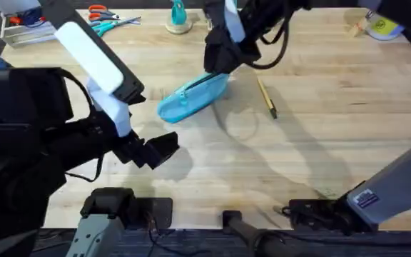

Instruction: Unzip the bag, pick up the pens from the table one at a time and place them inside, then zip the bag closed.

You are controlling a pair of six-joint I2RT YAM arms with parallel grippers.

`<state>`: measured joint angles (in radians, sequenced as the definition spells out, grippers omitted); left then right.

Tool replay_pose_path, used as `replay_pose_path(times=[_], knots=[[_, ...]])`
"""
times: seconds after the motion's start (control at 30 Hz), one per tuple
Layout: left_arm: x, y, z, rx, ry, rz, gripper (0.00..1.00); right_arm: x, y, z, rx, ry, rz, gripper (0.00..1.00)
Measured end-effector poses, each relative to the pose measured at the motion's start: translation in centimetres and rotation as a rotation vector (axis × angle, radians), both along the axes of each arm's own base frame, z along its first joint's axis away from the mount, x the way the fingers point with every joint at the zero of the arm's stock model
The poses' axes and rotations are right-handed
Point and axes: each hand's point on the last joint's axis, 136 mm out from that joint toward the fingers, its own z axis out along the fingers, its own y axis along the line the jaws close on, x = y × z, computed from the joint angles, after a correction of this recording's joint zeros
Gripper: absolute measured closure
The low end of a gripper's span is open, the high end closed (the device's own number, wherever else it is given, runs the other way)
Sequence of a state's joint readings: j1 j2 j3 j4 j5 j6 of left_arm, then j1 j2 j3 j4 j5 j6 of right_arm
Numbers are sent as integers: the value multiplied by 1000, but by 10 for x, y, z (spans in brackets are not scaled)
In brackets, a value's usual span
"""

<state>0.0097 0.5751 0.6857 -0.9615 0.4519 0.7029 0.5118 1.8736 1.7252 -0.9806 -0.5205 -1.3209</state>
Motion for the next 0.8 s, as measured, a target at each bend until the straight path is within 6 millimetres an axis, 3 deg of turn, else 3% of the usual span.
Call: replay_pose_path(times=[0.43,0.8], knots=[[0,0,0,0,0,0,8,-8,15,-25,-29,50,40,972],[0,0,0,0,0,0,7,-5,13,-27,-46,38,33,971]])
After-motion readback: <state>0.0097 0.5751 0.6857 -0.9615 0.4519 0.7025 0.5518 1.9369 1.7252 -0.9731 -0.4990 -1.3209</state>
